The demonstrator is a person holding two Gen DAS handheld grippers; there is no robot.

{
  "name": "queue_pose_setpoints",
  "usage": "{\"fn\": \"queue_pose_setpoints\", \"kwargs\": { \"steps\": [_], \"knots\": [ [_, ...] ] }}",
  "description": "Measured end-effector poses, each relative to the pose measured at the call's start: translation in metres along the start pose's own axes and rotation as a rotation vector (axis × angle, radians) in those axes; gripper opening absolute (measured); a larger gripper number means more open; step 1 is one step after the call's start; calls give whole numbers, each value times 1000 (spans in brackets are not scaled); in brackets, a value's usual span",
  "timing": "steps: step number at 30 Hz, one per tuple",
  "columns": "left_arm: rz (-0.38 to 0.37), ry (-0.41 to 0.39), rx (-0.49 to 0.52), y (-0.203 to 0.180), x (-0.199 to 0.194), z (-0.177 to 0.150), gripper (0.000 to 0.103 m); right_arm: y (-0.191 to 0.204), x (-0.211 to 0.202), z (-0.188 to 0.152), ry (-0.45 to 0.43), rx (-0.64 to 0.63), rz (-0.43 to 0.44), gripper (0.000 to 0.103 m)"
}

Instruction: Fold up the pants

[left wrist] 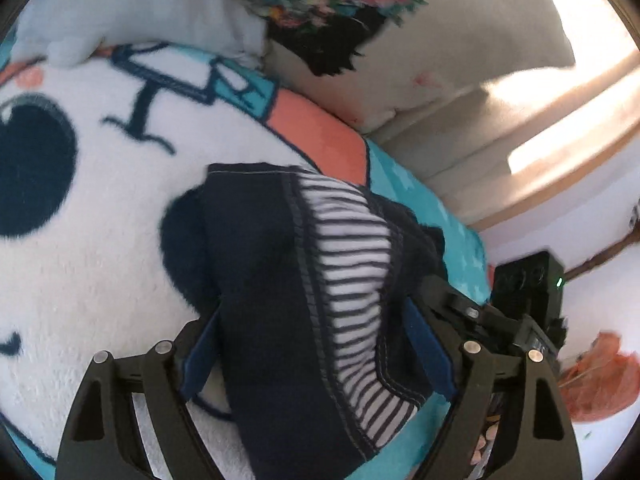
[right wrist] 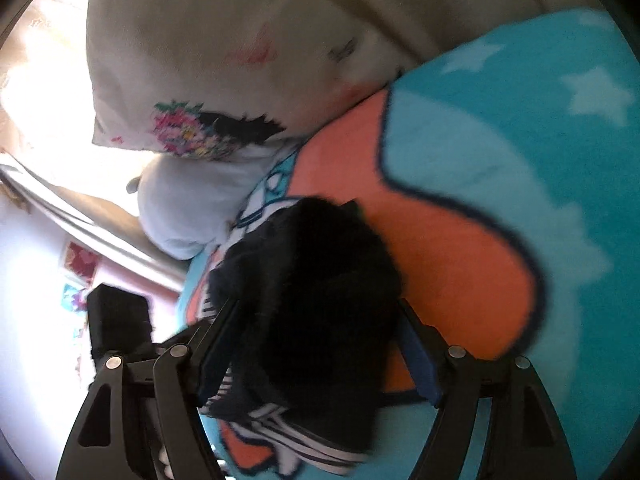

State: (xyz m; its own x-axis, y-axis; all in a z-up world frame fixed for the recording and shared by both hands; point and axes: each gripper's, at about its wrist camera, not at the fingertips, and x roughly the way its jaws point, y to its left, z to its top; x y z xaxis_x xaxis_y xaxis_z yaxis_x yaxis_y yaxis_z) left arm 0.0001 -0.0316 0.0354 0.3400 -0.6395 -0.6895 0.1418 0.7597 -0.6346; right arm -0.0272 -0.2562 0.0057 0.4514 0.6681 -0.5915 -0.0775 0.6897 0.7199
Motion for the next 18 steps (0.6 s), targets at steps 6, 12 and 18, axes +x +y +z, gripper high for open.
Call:
{"fn": "queue_pose_setpoints", "kwargs": {
  "steps": [6, 12, 18],
  "knots": [
    [-13, -10, 39, -7, -14, 5, 42, 21, 2, 4, -6, -39, 10, 45],
    [25, -89, 41, -1, -41, 37, 42, 59, 11, 25, -33, -105, 39, 45],
    [108, -118, 10, 21, -44, 63, 42, 78, 45, 42, -20, -140, 11, 45]
  ]
}}
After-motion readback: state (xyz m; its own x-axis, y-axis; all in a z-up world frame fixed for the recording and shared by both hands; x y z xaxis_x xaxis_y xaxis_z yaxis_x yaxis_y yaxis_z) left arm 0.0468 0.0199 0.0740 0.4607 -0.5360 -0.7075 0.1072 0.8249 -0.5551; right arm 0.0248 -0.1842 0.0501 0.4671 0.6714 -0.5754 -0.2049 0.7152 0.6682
